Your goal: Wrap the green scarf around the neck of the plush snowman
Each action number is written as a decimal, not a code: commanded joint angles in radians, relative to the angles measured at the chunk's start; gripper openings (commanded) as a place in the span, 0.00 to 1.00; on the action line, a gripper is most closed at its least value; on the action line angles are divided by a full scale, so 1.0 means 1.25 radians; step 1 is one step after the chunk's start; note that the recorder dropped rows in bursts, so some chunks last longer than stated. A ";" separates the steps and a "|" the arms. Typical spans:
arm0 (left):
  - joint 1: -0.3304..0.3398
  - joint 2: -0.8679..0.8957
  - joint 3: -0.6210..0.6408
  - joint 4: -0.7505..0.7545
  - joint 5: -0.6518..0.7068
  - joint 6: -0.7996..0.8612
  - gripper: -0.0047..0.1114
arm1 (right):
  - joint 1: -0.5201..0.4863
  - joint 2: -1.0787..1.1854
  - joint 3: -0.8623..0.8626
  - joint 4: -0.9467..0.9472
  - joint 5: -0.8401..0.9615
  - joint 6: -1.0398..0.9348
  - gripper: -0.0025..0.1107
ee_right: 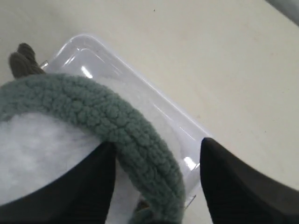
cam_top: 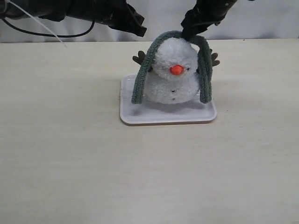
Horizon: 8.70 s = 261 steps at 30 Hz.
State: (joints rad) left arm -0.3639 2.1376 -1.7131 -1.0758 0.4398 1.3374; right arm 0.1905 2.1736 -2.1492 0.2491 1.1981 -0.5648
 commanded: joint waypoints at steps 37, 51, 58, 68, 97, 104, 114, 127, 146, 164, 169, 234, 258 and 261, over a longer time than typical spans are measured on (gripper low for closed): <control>-0.008 -0.003 0.003 -0.035 -0.017 0.019 0.04 | -0.029 -0.010 0.375 -0.080 -0.281 0.082 0.07; -0.008 -0.003 0.003 -0.035 -0.016 0.020 0.04 | -0.029 -0.034 0.375 0.170 -0.069 -0.137 0.06; -0.008 -0.003 0.003 -0.040 -0.021 0.020 0.04 | -0.029 -0.002 0.375 0.134 -0.054 -0.128 0.06; -0.008 -0.003 0.003 -0.040 -0.021 0.024 0.04 | -0.029 -0.070 0.375 0.132 -0.076 -0.136 0.27; -0.008 -0.003 0.003 -0.011 -0.024 0.044 0.04 | -0.030 -0.194 0.345 0.047 -0.515 0.101 0.06; -0.005 0.030 0.010 0.035 -0.006 0.035 0.04 | -0.020 -0.056 0.102 0.143 -0.279 0.008 0.06; -0.025 0.103 0.010 0.012 -0.102 0.157 0.11 | -0.018 0.012 0.054 0.165 -0.133 -0.018 0.06; -0.060 0.121 0.010 -0.014 -0.219 0.161 0.26 | 0.017 0.021 0.054 0.123 -0.164 -0.024 0.06; -0.063 0.100 0.010 -0.011 0.043 0.145 0.04 | 0.017 0.021 0.054 0.120 -0.098 -0.036 0.06; -0.063 0.096 0.010 0.307 0.060 -0.302 0.08 | 0.035 -0.016 0.066 0.119 -0.037 -0.071 0.06; -0.062 0.079 0.010 0.321 0.096 -0.302 0.35 | 0.034 -0.062 0.174 0.044 -0.333 -0.018 0.06; -0.107 -0.022 0.010 0.098 0.174 0.164 0.21 | 0.026 -0.246 0.542 0.140 -0.356 -0.147 0.06; -0.109 -0.010 0.010 0.305 0.295 -0.026 0.04 | 0.026 -0.305 0.542 0.192 -0.362 -0.145 0.06; -0.109 -0.010 0.010 0.324 0.261 -0.028 0.04 | 0.026 -0.308 0.542 0.205 -0.364 -0.145 0.06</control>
State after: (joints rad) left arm -0.5000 2.1262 -1.7006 -0.6892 0.8022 1.3089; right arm 0.2225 1.8015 -1.4759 0.4861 0.7475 -0.7425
